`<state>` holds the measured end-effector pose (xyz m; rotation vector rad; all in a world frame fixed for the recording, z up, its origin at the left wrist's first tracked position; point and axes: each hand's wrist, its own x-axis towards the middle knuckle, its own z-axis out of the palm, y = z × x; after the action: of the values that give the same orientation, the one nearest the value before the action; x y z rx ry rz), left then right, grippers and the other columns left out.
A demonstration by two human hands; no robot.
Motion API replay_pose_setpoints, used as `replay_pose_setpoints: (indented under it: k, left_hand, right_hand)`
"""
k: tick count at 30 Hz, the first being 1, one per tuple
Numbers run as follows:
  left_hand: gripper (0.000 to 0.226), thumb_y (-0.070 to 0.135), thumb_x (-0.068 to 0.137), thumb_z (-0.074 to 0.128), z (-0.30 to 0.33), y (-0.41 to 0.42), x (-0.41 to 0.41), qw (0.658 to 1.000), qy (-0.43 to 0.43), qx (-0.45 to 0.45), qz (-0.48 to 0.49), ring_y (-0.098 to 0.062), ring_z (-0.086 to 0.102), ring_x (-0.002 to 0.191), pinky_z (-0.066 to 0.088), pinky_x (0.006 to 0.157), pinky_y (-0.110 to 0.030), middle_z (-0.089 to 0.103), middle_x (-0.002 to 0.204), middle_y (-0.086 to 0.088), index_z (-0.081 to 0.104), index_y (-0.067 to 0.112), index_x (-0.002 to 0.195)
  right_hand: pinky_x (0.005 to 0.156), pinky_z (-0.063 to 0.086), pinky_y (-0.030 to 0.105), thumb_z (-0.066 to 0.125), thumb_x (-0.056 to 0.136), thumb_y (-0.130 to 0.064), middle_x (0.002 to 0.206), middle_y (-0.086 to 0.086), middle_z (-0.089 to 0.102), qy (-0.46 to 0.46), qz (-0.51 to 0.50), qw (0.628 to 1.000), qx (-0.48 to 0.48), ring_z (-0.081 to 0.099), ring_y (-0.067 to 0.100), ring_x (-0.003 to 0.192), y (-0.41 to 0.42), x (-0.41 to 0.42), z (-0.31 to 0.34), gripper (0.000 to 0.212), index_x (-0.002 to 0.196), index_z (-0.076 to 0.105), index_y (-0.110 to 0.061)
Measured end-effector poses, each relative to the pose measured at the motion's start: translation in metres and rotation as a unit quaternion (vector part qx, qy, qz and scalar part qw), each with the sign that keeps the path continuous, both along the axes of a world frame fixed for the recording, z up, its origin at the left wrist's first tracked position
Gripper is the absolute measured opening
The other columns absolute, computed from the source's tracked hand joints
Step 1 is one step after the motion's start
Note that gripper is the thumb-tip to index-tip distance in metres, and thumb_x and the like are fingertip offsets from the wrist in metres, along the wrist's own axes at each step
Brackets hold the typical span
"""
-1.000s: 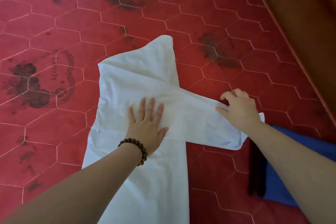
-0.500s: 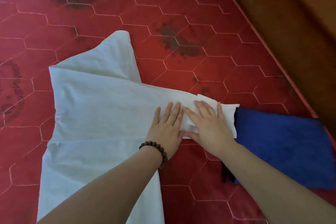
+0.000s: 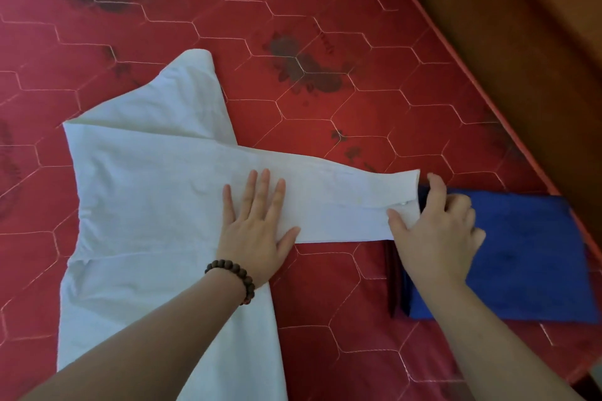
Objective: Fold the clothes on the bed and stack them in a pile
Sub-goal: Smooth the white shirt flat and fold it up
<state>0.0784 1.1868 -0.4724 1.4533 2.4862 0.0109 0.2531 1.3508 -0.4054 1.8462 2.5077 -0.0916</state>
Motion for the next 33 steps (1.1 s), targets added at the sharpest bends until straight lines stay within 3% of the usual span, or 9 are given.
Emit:
replay_pose_setpoints:
  k: [5,12,15,18,20,23,26,30,33]
  left_hand:
    - [0.093,0.082,0.082,0.006,-0.002,-0.047,-0.028,0.997,-0.007,-0.067,-0.025,-0.028,-0.001,0.15,0.009,0.115,-0.064,0.001,0.162,-0.009,0.005,0.025,0.154]
    - [0.087,0.079,0.078,-0.001,0.005,-0.046,-0.03,0.994,-0.026,-0.106,-0.016,-0.023,-0.031,0.143,-0.011,0.115,-0.06,-0.034,0.154,-0.004,-0.035,0.031,0.142]
    - [0.082,0.065,0.091,0.02,0.017,-0.036,-0.021,0.993,-0.041,-0.112,0.01,-0.025,-0.025,0.145,-0.013,0.116,-0.057,-0.023,0.159,-0.007,-0.016,0.023,0.152]
    - [0.056,0.037,0.099,0.039,0.039,-0.019,-0.003,0.988,-0.146,0.026,0.047,-0.021,0.002,0.15,-0.003,0.121,-0.041,0.014,0.161,-0.007,0.028,0.016,0.15]
    - [0.043,0.029,0.097,0.051,0.06,0.004,0.013,0.92,-0.334,0.139,0.151,-0.017,0.034,0.14,0.019,0.118,-0.029,0.043,0.148,-0.002,0.048,0.015,0.138]
    - [0.03,0.039,0.09,0.06,0.092,0.041,0.031,0.71,-0.63,0.164,0.267,-0.014,0.061,0.107,0.044,0.099,-0.034,0.067,0.112,0.001,0.067,0.02,0.112]
    - [0.03,0.051,0.072,0.065,0.105,0.062,0.033,0.567,-0.701,0.211,0.378,-0.018,0.067,0.076,0.052,0.075,-0.034,0.069,0.074,-0.001,0.071,0.021,0.074]
    - [0.079,0.042,0.062,0.073,0.099,0.056,0.016,0.538,-0.639,0.212,0.507,-0.034,0.066,0.103,0.052,0.094,-0.05,0.067,0.113,-0.019,0.054,0.003,0.128]
    - [0.025,0.025,0.085,0.069,0.092,0.036,-0.004,0.655,-0.547,0.212,0.476,-0.03,0.067,0.097,0.053,0.091,-0.046,0.072,0.097,-0.014,0.069,0.006,0.1]
  right_hand:
    - [0.078,0.033,0.042,0.062,0.087,-0.049,0.119,0.018,0.05,-0.011,-0.047,0.998,-0.044,0.056,0.029,0.088,0.0,-0.007,-0.004,0.088,0.153,0.01,-0.021]
    - [0.075,0.028,0.038,0.059,0.09,-0.025,0.091,0.009,0.064,-0.014,-0.051,0.998,-0.044,0.054,0.027,0.079,-0.005,-0.021,-0.003,0.021,0.1,0.049,-0.009]
    - [0.079,0.03,0.039,0.054,0.092,-0.021,0.091,0.01,0.065,-0.004,-0.082,0.994,-0.076,0.056,0.029,0.085,-0.006,-0.027,0.003,0.013,0.095,0.052,-0.009]
    - [0.076,0.028,0.038,0.053,0.091,-0.021,0.093,0.009,0.06,0.024,-0.044,0.998,-0.045,0.05,0.028,0.088,-0.013,-0.035,0.012,0.012,0.093,0.056,-0.01]
    - [0.075,0.028,0.037,0.056,0.089,-0.022,0.094,0.008,0.056,0.071,-0.006,0.997,-0.019,0.048,0.028,0.089,-0.024,-0.043,0.02,0.013,0.096,0.059,-0.011]
    - [0.072,0.04,0.044,0.058,0.086,-0.018,0.091,0.007,0.058,0.184,0.087,0.977,-0.062,0.051,0.03,0.088,-0.048,-0.057,0.029,0.007,0.089,0.056,-0.011]
    - [0.074,0.045,0.04,0.055,0.08,-0.004,0.092,0.0,0.059,0.279,0.136,0.941,-0.134,0.051,0.022,0.092,-0.067,-0.064,0.034,0.014,0.092,0.059,-0.009]
    - [0.09,0.041,0.024,0.055,0.081,-0.004,0.115,-0.011,0.06,0.323,0.22,0.894,-0.219,0.049,0.01,0.109,-0.076,-0.061,0.033,0.028,0.103,0.066,-0.015]
    - [0.106,0.033,0.018,0.049,0.086,-0.013,0.132,-0.009,0.055,0.368,0.189,0.873,-0.257,0.043,0.003,0.126,-0.079,-0.06,0.031,0.031,0.111,0.066,-0.016]
